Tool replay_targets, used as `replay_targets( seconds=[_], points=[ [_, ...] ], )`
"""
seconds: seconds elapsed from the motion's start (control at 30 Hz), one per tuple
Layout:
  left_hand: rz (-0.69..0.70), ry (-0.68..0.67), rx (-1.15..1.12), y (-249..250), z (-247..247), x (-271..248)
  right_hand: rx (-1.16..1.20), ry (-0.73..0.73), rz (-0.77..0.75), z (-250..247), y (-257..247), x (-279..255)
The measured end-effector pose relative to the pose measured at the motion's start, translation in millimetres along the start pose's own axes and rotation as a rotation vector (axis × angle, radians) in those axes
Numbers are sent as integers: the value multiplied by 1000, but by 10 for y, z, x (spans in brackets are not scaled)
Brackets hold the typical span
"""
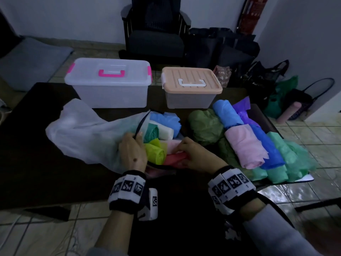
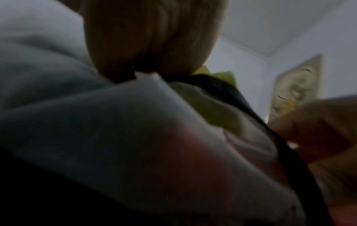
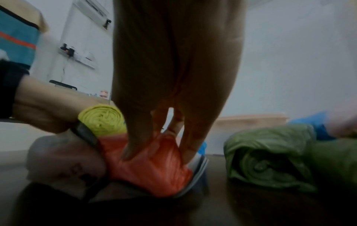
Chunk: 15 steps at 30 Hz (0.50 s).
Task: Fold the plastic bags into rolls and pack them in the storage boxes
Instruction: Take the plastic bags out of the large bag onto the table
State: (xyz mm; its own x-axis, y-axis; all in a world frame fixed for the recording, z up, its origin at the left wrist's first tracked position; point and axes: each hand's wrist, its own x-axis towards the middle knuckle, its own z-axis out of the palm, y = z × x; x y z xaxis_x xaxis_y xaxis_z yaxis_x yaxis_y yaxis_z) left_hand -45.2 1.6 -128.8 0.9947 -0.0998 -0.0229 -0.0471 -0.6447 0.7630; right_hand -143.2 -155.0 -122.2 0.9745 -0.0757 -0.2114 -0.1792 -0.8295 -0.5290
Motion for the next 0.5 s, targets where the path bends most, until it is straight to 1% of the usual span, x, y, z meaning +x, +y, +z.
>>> replay_targets(
  seconds=[0.1,0.2,0.27,0.33,0.4,0.5],
  points=[
    [-59,-12,-197,-18,-71,98,27,90,1,53,-35,46],
    [-157,-42,-274,21,-178,244,42,143,-18,139,-117,79],
    [-185,-35,-289,5,-233,360,-28,124,-46,248,-157,122],
    [-194,-23,-286,-24,-256,439,-155,110,-26,311,-204,150],
    [-192,-26,-276,-44,-256,461,-249,89,-13,292,-245,152],
    [-161,-23,-256,-60,-251,422,-364,15,-45,236,-256,137]
  ],
)
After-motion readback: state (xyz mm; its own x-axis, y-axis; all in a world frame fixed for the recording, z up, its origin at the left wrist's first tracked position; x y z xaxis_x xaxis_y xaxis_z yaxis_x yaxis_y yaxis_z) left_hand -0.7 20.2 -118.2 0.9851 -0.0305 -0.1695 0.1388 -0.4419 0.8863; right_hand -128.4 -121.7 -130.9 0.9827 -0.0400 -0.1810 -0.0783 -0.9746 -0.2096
